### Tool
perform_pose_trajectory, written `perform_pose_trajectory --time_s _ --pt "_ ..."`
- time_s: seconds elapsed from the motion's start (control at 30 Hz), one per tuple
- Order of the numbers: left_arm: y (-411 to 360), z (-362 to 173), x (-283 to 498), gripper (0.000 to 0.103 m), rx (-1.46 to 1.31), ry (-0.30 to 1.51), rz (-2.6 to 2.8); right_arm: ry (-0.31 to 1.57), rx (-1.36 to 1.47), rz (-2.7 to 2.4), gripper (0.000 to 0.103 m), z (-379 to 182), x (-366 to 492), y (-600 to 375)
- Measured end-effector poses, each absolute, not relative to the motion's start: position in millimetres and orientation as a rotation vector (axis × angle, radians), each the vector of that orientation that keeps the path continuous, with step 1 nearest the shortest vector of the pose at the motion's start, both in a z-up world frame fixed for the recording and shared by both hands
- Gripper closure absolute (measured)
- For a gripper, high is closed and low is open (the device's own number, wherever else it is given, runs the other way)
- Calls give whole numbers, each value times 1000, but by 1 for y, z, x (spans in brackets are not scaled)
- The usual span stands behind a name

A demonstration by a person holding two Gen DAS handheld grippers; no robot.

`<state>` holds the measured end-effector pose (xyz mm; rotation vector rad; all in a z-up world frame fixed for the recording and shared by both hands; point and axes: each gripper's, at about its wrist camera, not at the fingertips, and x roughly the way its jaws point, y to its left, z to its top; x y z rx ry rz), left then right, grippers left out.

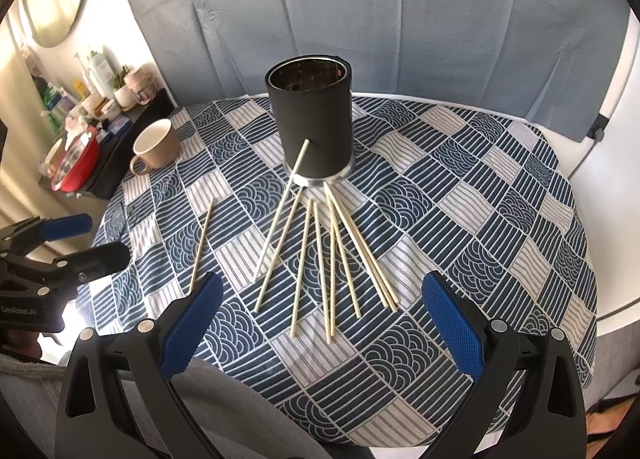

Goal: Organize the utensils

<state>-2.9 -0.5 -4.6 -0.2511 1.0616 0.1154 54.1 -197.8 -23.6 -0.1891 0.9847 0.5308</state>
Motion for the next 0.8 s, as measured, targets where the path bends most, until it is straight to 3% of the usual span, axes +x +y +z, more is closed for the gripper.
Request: perform_pose_trajectory --time_s 0.8 --pt "2 -14 4 6 -276 1105 129 1046 -167 549 8 -37 64 -197"
